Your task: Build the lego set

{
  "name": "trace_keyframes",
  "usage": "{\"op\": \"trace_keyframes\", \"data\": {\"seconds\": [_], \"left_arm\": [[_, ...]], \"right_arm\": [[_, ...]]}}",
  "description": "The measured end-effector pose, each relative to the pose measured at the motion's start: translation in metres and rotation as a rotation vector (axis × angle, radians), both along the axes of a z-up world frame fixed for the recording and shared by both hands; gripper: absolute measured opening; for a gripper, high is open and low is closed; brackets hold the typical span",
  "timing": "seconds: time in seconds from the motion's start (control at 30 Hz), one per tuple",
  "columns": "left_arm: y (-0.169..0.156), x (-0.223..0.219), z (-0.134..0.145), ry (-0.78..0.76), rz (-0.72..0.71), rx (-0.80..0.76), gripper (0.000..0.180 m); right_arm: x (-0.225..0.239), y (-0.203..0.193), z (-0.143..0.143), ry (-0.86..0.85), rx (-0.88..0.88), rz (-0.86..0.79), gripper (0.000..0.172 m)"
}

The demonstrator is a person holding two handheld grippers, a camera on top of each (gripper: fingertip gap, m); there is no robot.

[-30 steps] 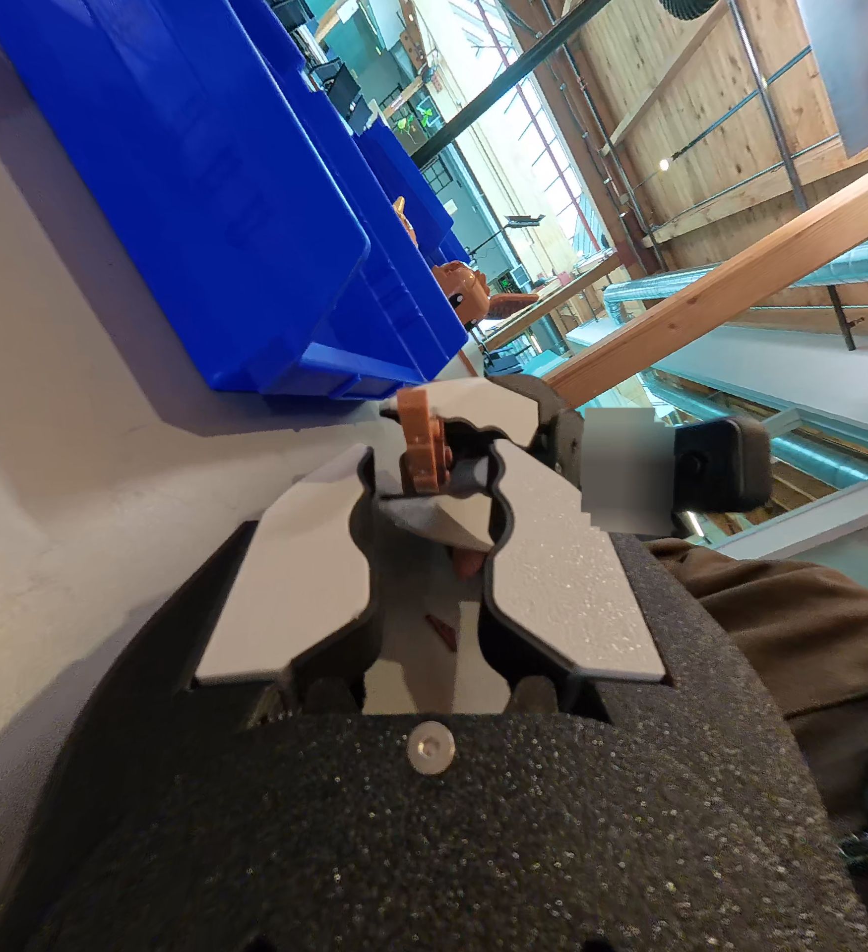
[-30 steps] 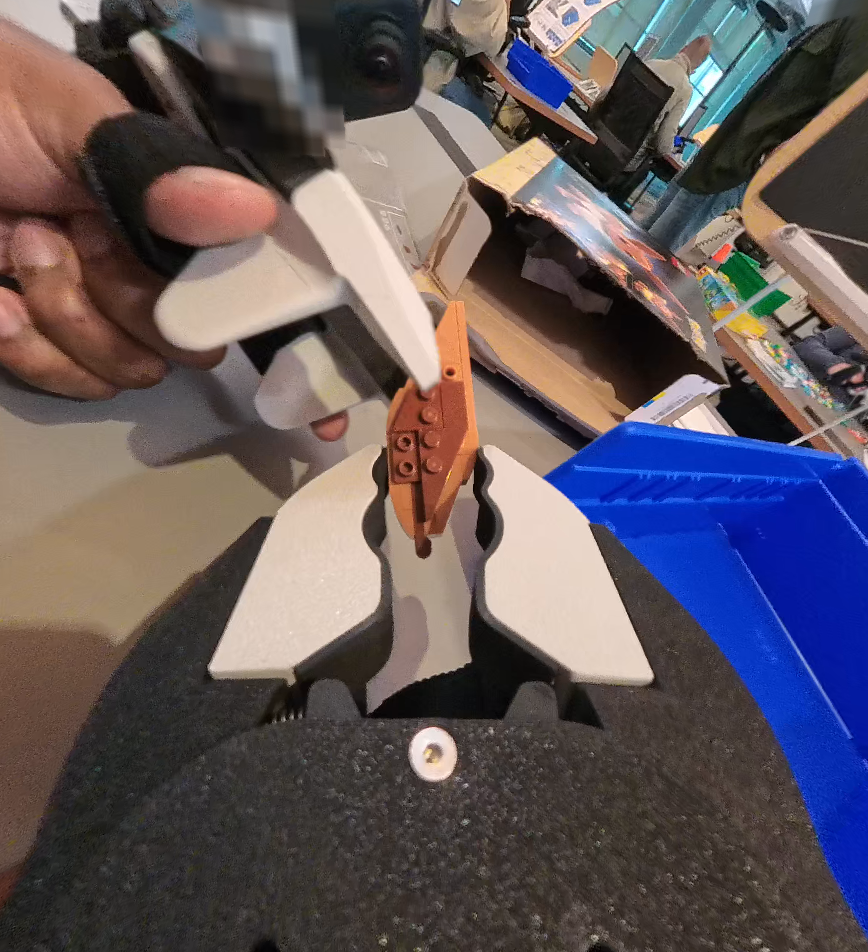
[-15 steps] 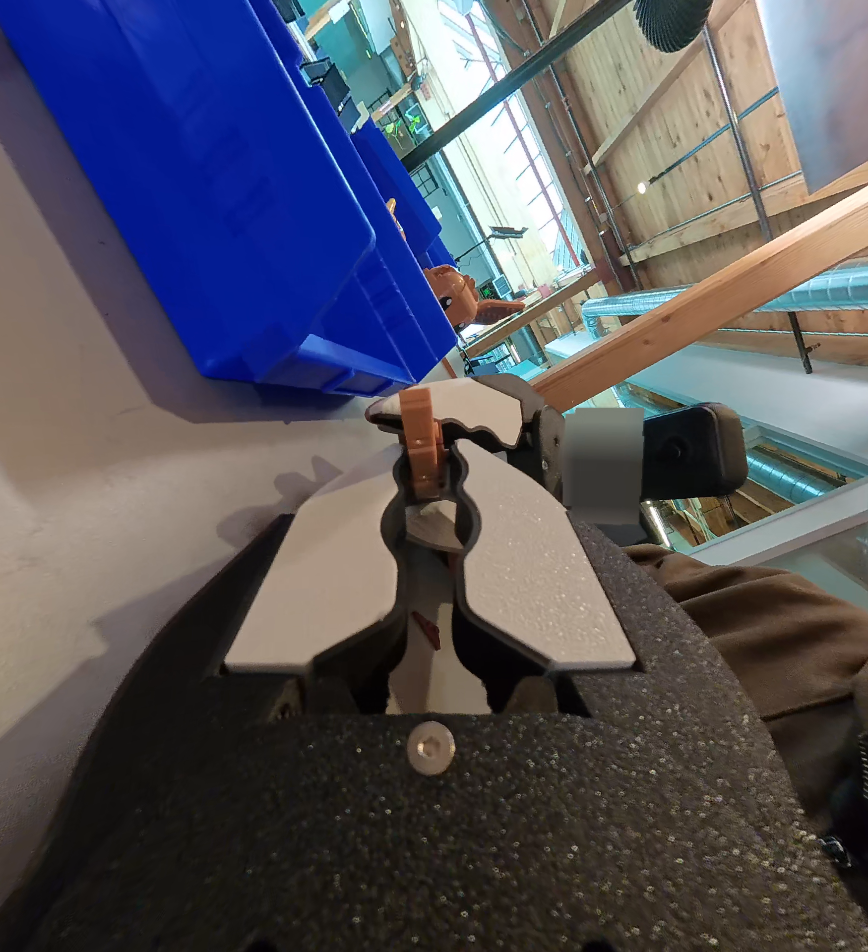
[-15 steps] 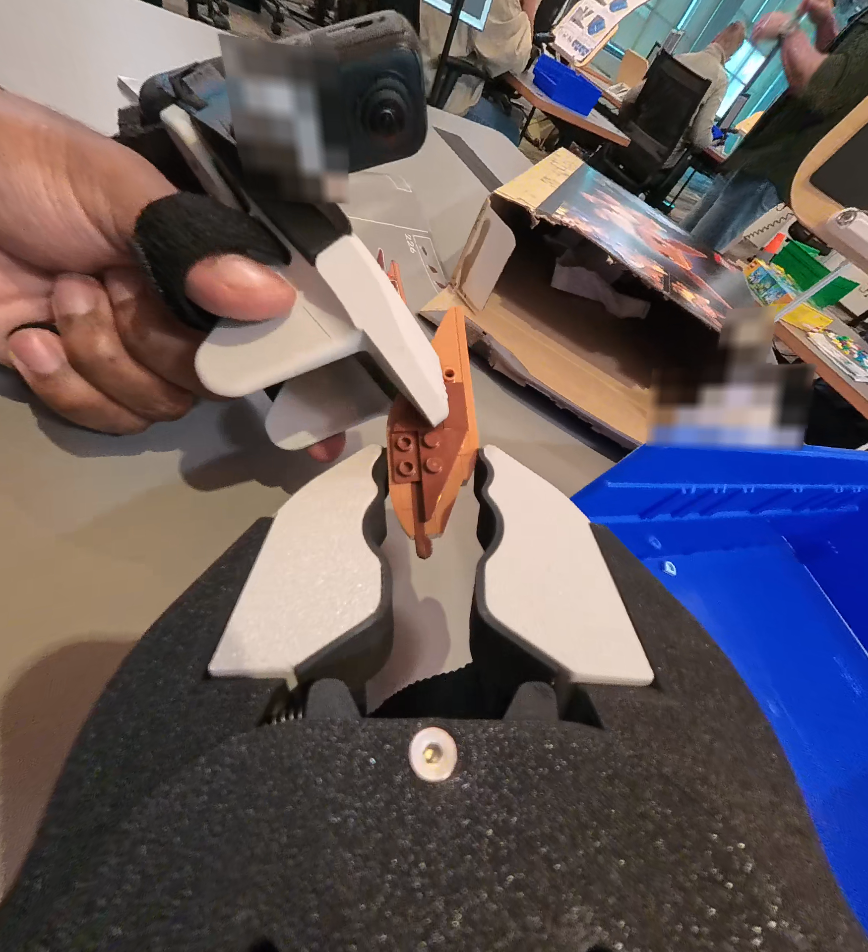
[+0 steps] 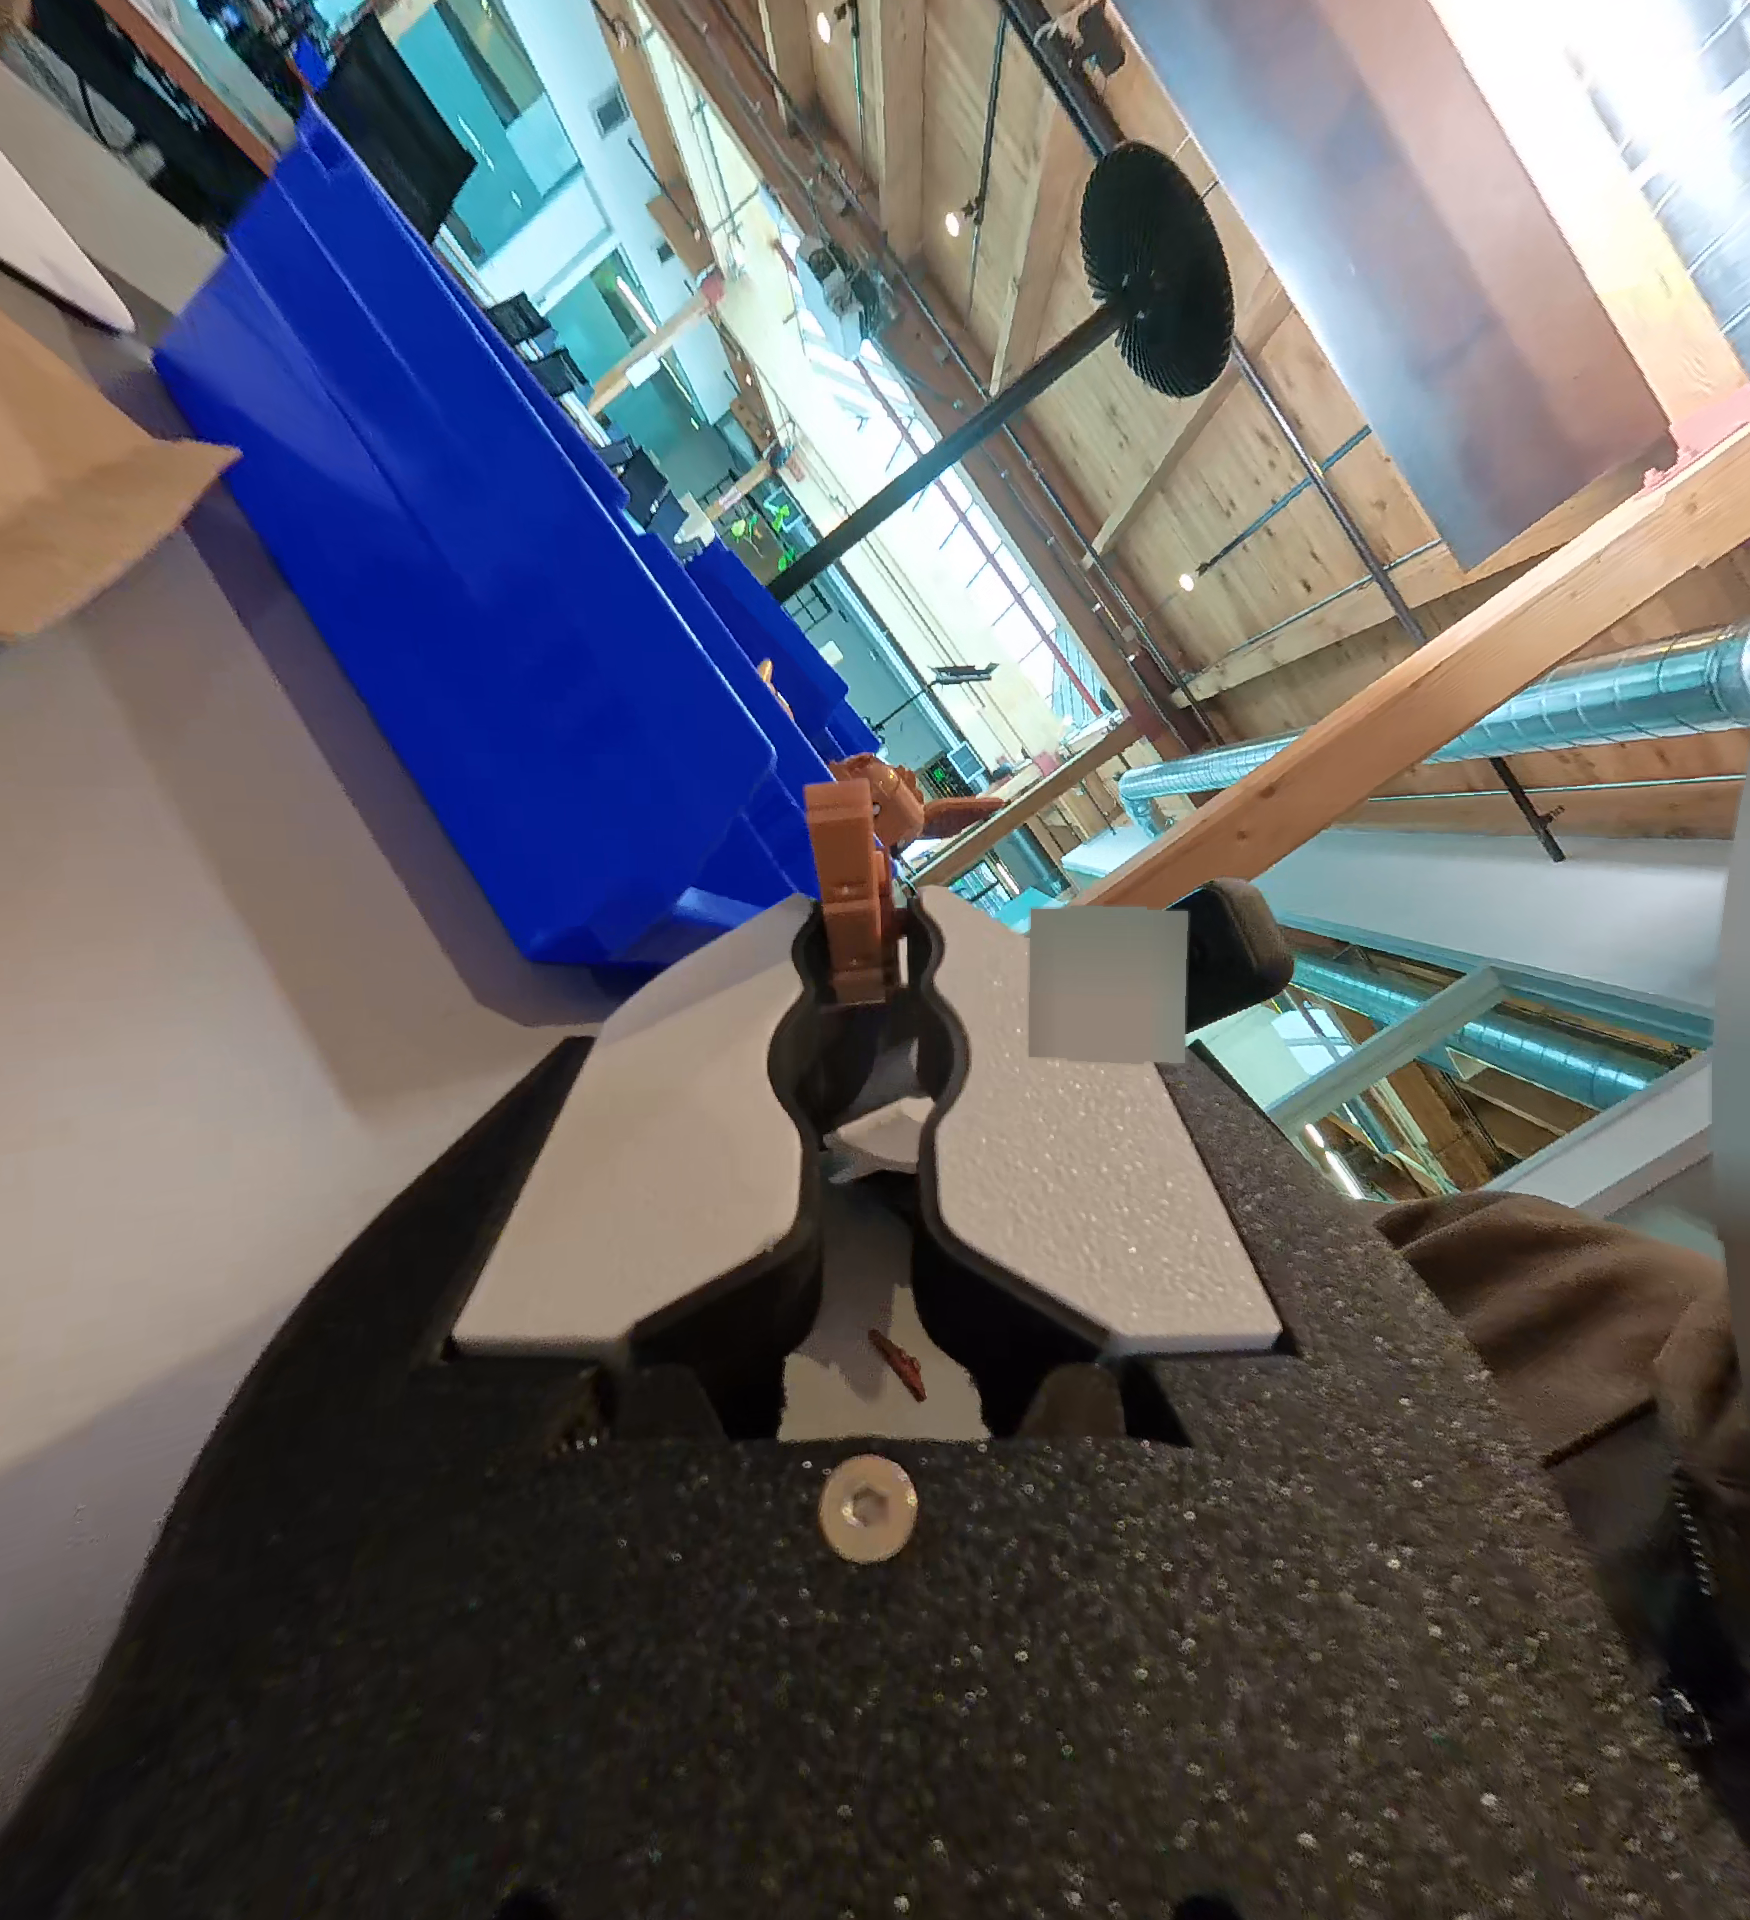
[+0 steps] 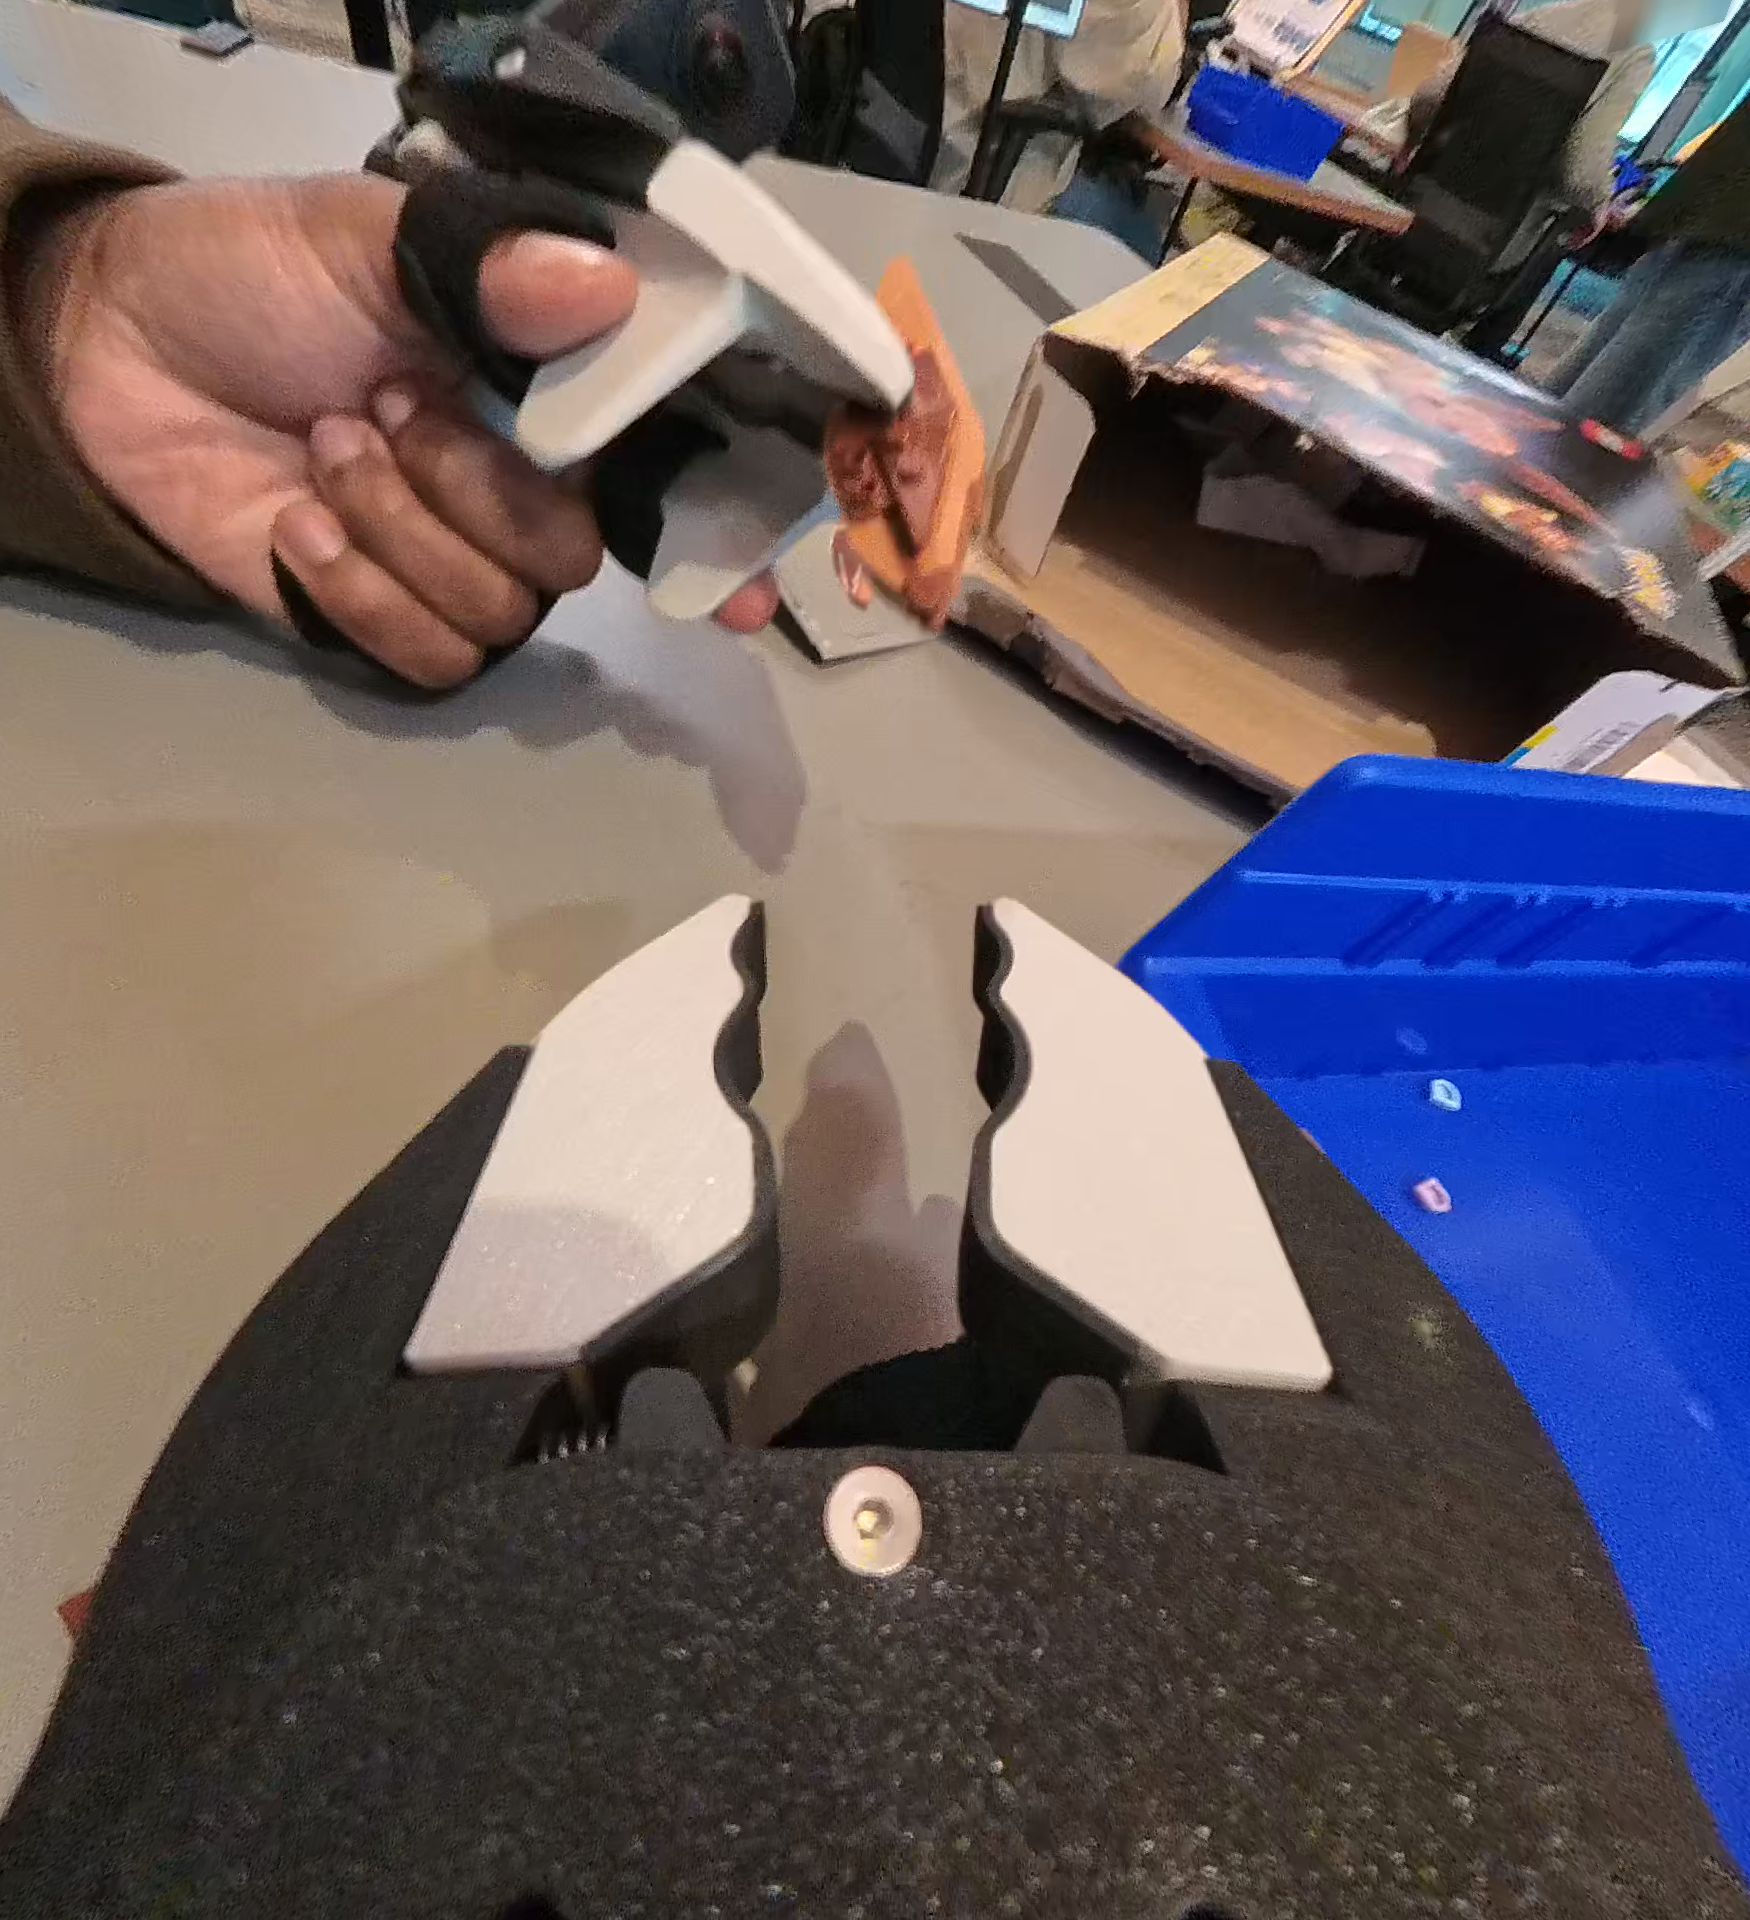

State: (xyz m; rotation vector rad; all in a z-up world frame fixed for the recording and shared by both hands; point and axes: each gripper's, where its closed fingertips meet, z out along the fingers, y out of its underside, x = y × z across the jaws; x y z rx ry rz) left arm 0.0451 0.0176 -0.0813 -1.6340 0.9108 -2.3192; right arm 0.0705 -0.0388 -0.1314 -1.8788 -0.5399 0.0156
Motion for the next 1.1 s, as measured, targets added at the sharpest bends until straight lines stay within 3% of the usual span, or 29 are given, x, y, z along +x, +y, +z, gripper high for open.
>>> {"op": "trace_keyframes", "data": {"seconds": [0.23, 0.33, 0.53, 0.7, 0.87, 1.1], "left_arm": [[0.013, -0.005, 0.002, -0.024, 0.030, -0.028, 0.013], [0.010, -0.005, 0.001, -0.018, 0.033, -0.007, 0.013], [-0.001, -0.005, -0.001, 0.004, 0.006, -0.032, 0.013], [-0.011, -0.004, -0.003, 0.021, -0.026, -0.028, 0.014], [-0.013, -0.004, -0.004, 0.025, -0.028, -0.013, 0.014], [-0.015, -0.005, -0.006, 0.049, -0.042, -0.046, 0.014]], "right_arm": [[-0.003, -0.002, -0.016, -0.042, -0.074, 0.001, 0.035], [0.010, -0.012, -0.016, -0.037, -0.126, -0.077, 0.035], [0.004, -0.085, -0.027, 0.104, -0.337, -0.186, 0.034], [-0.020, -0.129, -0.038, 0.090, -0.433, -0.183, 0.032], [-0.045, -0.138, -0.048, 0.065, -0.543, -0.183, 0.025], [-0.048, -0.133, -0.059, 0.061, -0.634, -0.335, 0.023]]}}
